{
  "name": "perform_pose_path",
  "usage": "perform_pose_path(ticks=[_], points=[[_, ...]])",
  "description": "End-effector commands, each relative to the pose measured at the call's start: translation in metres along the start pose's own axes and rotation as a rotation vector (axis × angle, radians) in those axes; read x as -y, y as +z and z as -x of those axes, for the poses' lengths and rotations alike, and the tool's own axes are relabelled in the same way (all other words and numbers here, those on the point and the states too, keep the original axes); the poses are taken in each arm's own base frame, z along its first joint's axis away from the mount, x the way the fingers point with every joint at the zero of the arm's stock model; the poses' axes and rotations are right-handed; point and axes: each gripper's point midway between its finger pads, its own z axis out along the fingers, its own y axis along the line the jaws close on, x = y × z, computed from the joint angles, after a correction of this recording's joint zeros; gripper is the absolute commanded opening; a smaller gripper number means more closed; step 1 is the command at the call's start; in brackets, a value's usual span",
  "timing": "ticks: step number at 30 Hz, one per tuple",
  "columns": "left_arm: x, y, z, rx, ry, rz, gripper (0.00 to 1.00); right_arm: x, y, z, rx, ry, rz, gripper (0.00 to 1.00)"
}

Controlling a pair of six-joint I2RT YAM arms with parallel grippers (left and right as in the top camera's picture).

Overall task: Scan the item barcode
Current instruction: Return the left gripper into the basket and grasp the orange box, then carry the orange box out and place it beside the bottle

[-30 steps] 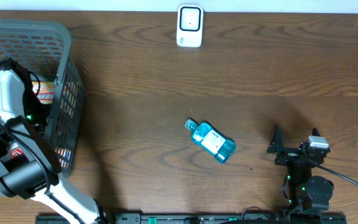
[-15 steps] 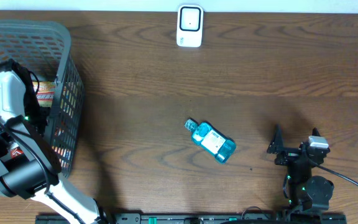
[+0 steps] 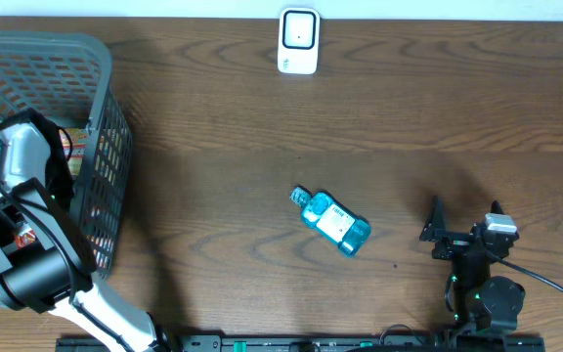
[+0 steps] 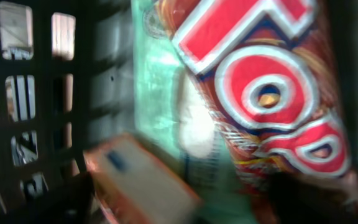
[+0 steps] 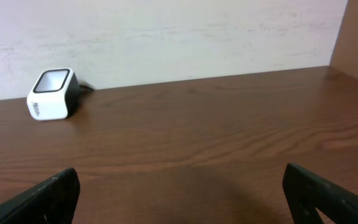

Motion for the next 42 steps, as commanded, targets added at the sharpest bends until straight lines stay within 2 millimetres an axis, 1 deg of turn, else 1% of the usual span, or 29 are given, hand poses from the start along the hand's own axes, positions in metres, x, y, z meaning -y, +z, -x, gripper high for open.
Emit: perform_pose_path(ticks=[1,2,4,5,6,10,13,14,17,20,22,23,27,30,32,36,39,42], points=[[-0.01,0.012,-0.004,0.002,-0.002,0.054,0.72,0.0,0.0,-0.001,0.001,-0.013,0.0,0.99],[-0.012,0.014,-0.005,0.0,-0.001,0.059,0.6,0.0,0.0,-0.001,0.001,-0.013,0.001,0.99],[-0.013,0.015,-0.007,-0.006,0.002,0.063,0.4,0.0,0.0,-0.001,0.001,-0.013,0.001,0.99],[-0.013,0.015,-0.008,-0.012,0.002,0.064,0.21,0.0,0.0,-0.001,0.001,-0.013,0.0,0.99],[-0.013,0.014,-0.01,-0.022,0.003,0.065,0.08,0.0,0.0,-0.001,0.001,-0.013,0.001,0.99],[-0.013,0.014,-0.011,-0.029,0.002,0.061,0.07,0.0,0.0,-0.001,0.001,-0.013,0.0,0.99],[-0.011,0.009,-0.008,-0.024,-0.002,0.046,0.07,0.0,0.0,-0.001,0.001,-0.013,0.001,0.99],[-0.009,0.005,-0.006,-0.02,-0.006,0.035,0.07,0.0,0.0,-0.001,0.001,-0.013,0.0,0.99],[-0.006,-0.017,0.002,-0.002,-0.021,-0.028,0.07,0.0,0.0,-0.001,0.001,-0.013,0.001,0.99],[-0.001,-0.047,0.014,0.033,-0.03,-0.139,0.07,0.0,0.0,-0.001,0.001,-0.013,0.0,0.99],[0.0,-0.074,0.023,0.065,-0.04,-0.233,0.07,0.0,0.0,-0.001,0.001,-0.013,0.001,0.99],[-0.002,-0.098,0.03,0.093,-0.065,-0.317,0.07,0.0,0.0,-0.001,0.001,-0.013,0.001,0.99],[-0.015,-0.154,0.045,0.162,-0.138,-0.533,0.08,0.0,0.0,-0.001,0.001,-0.013,0.0,0.99],[-0.029,-0.19,0.048,0.191,-0.181,-0.702,0.07,0.0,0.0,-0.001,0.001,-0.013,0.001,0.99],[-0.037,-0.213,0.044,0.182,-0.191,-0.817,0.07,0.0,0.0,-0.001,0.001,-0.013,0.001,0.99],[-0.053,-0.263,0.026,0.119,-0.166,-1.076,0.07,0.0,0.0,-0.001,0.001,-0.013,0.001,0.99],[-0.062,-0.303,0.01,0.064,-0.111,-1.273,0.07,0.0,0.0,-0.001,0.001,-0.013,0.001,0.99],[-0.067,-0.332,-0.014,0.004,-0.016,-1.409,0.07,0.0,0.0,-0.001,0.001,-0.013,0.0,0.99]])
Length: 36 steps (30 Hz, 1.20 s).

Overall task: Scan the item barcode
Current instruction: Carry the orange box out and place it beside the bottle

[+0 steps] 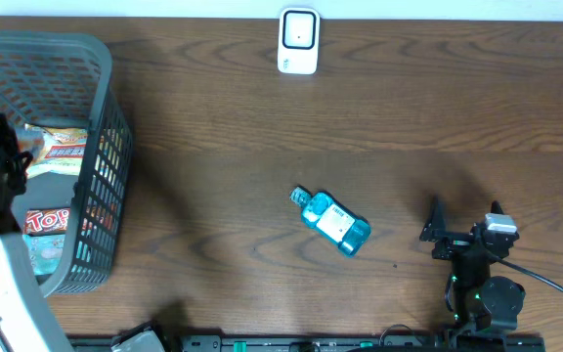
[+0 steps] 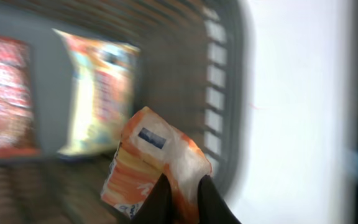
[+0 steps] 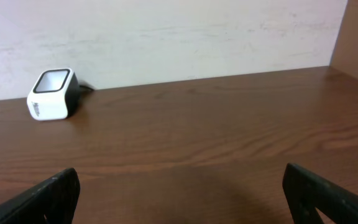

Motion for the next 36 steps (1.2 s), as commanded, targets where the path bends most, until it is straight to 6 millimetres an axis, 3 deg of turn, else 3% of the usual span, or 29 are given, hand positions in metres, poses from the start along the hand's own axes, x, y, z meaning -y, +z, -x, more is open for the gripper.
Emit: perform_pose_path(ticks=[1,6,8,9,12,24,32,36], points=[[0.028,-0.017,-0.044,-0.214,0.04,-0.143,0.07,0.0,0.0,-0.001,0.001,-0.013,0.001,0.99],[0.034,-0.02,-0.117,-0.423,0.159,-0.157,0.07,0.0,0.0,-0.001,0.001,-0.013,0.001,0.99],[0.029,-0.016,-0.152,-0.498,0.224,-0.131,0.08,0.0,0.0,-0.001,0.001,-0.013,0.001,0.99],[0.023,-0.012,-0.185,-0.559,0.329,-0.111,0.08,0.0,0.0,-0.001,0.001,-0.013,0.001,0.99],[0.006,0.003,-0.223,-0.581,0.52,-0.046,0.08,0.0,0.0,-0.001,0.001,-0.013,0.001,0.99],[-0.127,0.06,-0.332,-0.717,0.891,0.477,0.07,0.0,0.0,-0.001,0.001,-0.013,0.001,0.99],[-0.195,0.074,-0.387,-0.778,1.015,0.662,0.07,0.0,0.0,-0.001,0.001,-0.013,0.001,0.99],[-0.214,0.07,-0.417,-0.861,1.001,0.68,0.07,0.0,0.0,-0.001,0.001,-0.013,0.001,0.99]])
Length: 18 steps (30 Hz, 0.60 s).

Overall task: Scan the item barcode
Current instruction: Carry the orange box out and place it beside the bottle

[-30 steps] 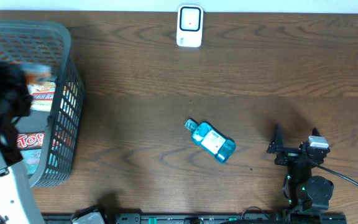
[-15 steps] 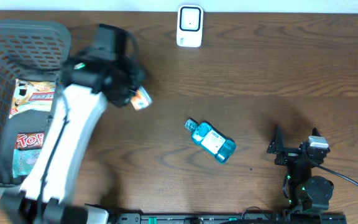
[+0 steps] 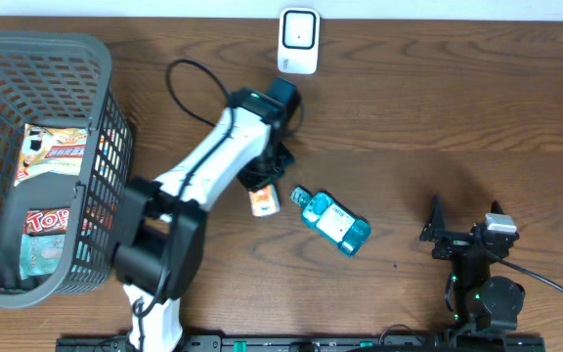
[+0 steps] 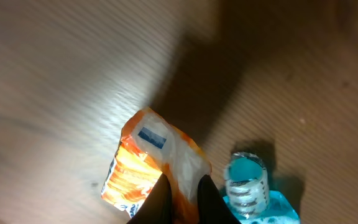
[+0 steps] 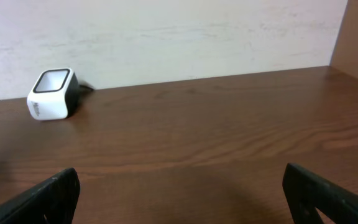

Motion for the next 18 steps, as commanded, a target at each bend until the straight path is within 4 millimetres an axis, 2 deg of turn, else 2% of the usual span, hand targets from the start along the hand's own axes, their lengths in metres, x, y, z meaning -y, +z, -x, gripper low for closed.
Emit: perform_pose_path(ticks=[1,2,3,6,7,8,10,14,17,18], points=[[0.015,0.015,-0.02,-0.069,0.009,-0.022,0.08,0.0,0.0,-0.001,0.001,-0.013,0.0,0.99],[0.018,0.016,-0.022,-0.068,0.017,-0.031,0.08,0.0,0.0,-0.001,0.001,-0.013,0.001,0.99],[0.021,0.016,-0.023,-0.063,0.025,-0.039,0.23,0.0,0.0,-0.001,0.001,-0.013,0.0,0.99],[0.029,0.016,-0.027,-0.054,0.052,-0.059,0.56,0.0,0.0,-0.001,0.001,-0.013,0.001,0.99],[0.029,0.017,-0.028,-0.055,0.058,-0.057,0.7,0.0,0.0,-0.001,0.001,-0.013,0.001,0.99],[0.028,0.017,-0.029,-0.056,0.064,-0.054,0.77,0.0,0.0,-0.001,0.001,-0.013,0.001,0.99],[0.026,0.016,-0.031,-0.059,0.115,-0.048,0.82,0.0,0.0,-0.001,0.001,-0.013,0.001,0.99],[0.028,0.001,-0.027,-0.048,0.209,-0.066,0.82,0.0,0.0,-0.001,0.001,-0.013,0.001,0.99],[0.038,-0.028,-0.014,0.042,0.328,-0.126,0.82,0.0,0.0,-0.001,0.001,-0.013,0.0,0.99],[0.041,-0.045,-0.006,0.1,0.369,-0.146,0.82,0.0,0.0,-0.001,0.001,-0.013,0.0,0.99]])
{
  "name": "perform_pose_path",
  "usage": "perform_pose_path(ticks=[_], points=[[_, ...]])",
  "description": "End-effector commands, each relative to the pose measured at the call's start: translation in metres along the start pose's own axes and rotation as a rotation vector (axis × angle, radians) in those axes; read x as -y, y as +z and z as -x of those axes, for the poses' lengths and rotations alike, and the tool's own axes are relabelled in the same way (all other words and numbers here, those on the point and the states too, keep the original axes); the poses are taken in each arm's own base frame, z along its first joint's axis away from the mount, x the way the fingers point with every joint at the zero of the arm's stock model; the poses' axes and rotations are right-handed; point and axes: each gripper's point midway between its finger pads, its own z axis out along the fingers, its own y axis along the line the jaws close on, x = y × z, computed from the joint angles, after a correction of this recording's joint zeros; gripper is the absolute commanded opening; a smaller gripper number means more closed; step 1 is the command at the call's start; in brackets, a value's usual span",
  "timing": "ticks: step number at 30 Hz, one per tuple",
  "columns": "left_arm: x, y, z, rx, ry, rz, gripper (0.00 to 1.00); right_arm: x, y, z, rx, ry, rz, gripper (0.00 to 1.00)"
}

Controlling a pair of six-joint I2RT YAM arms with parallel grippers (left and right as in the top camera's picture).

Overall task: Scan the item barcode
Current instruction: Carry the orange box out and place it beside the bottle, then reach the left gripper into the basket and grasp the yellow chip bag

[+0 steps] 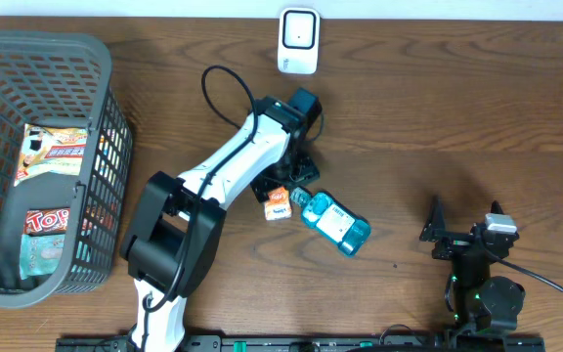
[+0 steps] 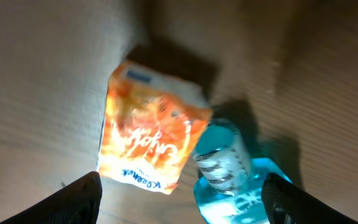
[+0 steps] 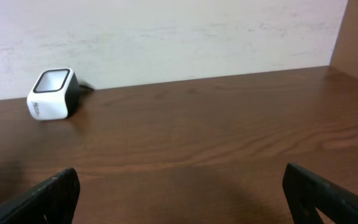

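An orange snack packet (image 1: 279,202) lies flat on the table, touching the cap end of a blue bottle (image 1: 335,221). My left gripper (image 1: 287,182) hangs just above them, open and holding nothing. In the left wrist view the packet (image 2: 151,137) shows its printed face, the bottle (image 2: 235,180) lies to its right, and the fingers (image 2: 73,200) stand wide apart at the lower corners. The white scanner (image 1: 299,41) stands at the far edge, also seen in the right wrist view as the scanner (image 3: 51,94). My right gripper (image 1: 445,235) rests open at the front right.
A grey mesh basket (image 1: 106,59) at the far left holds snack bags (image 1: 52,147). The left arm (image 1: 223,176) stretches across the table's middle from the front edge. A pale wall (image 3: 166,31) backs the table.
My left gripper was shut on the orange packet just left of the bottle. Now it is open and the packet lies on the table against the bottle's cap. The right arm is unchanged.
My left gripper was first down in the basket among the snack bags. Then it held the orange packet above the basket. Later it held the packet over the middle of the table beside the bottle, and now the packet lies there released.
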Motion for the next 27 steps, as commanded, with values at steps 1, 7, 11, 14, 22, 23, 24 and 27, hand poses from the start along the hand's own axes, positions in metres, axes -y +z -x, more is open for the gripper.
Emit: perform_pose_path(ticks=[1,7,11,14,22,23,24,27], points=[[0.014,-0.077,0.031,0.229,0.215,-0.093,0.82,0.0,0.0,-0.001,0.001,-0.013,0.0,0.99],[-0.019,-0.203,0.078,0.672,0.198,-0.077,0.97,0.0,0.0,-0.001,0.001,-0.013,0.001,0.99],[-0.09,-0.293,0.1,0.989,-0.002,0.003,0.97,0.0,0.0,-0.001,0.001,-0.013,0.0,0.99],[-0.146,-0.339,0.106,1.136,-0.198,0.041,0.98,0.0,0.0,-0.001,0.001,-0.013,0.0,0.99],[-0.296,-0.343,0.132,1.137,-0.844,0.057,0.98,0.0,0.0,-0.001,0.001,-0.013,0.001,0.99],[-0.307,-0.335,0.134,1.107,-0.91,0.046,0.98,0.0,0.0,-0.001,0.001,-0.013,0.001,0.99],[-0.32,-0.322,0.137,1.065,-0.984,0.032,0.98,0.0,0.0,-0.001,0.001,-0.013,0.0,0.99],[-0.351,-0.286,0.147,0.938,-1.168,-0.017,0.98,0.0,0.0,-0.001,0.001,-0.013,0.001,0.99]])
